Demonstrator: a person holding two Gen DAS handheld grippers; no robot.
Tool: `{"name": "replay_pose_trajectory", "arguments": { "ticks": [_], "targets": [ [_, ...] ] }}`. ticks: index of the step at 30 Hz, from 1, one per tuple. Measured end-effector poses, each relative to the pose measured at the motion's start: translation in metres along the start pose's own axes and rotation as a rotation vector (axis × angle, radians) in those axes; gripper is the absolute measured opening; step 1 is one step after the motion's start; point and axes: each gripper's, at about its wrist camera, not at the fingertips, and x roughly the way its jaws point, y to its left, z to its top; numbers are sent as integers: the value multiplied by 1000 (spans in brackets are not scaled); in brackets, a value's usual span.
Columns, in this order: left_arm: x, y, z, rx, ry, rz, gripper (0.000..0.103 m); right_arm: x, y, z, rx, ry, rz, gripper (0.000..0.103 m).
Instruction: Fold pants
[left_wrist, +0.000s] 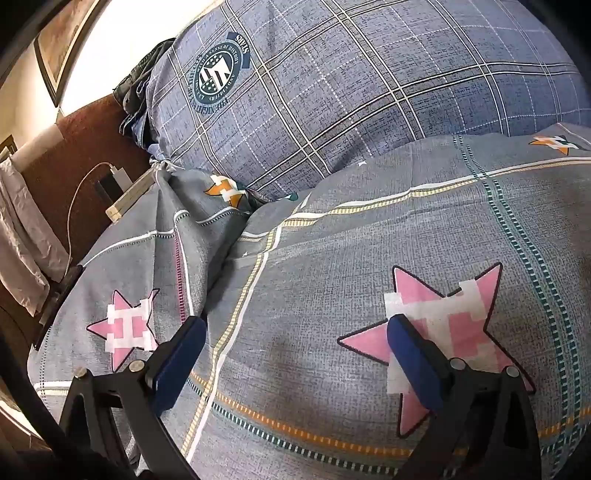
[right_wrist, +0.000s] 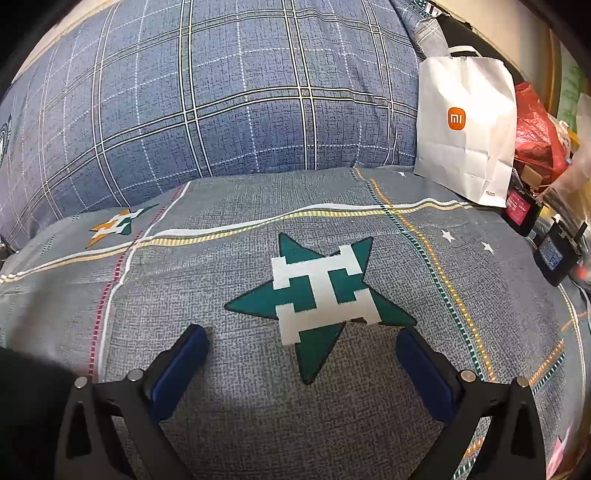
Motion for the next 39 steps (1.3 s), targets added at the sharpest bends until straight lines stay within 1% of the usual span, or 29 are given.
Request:
{"name": "replay_pose_trajectory", "arguments": {
  "ticks": [29,30,33,35,36,37,38,39],
  "targets": [
    [0,0,0,-1,2,-1,99,-1,1,-1,-1,1,-1,103],
    [0,-1,0,0,1,-1,99,-1,1,-1,13,2,-5,103],
    [0,-1,0,-3,6,7,99,0,8,-3,45,4,-66,103],
    [-1,-3,1,4,0,21,99,-1,8,-3,51,6,-70,103],
    [-1,-4,3,14,10,29,99,-1,6,-3,68,12,-66,103],
    [-1,-5,6,28,46,32,99,-2,5,-4,89,24,-69,103],
    [-3,-6,7,27,83,33,99,-5,6,-6,104,55,-78,103],
    [-8,-3,4,-20,109,33,99,-10,8,-8,121,101,-83,103]
  ]
}}
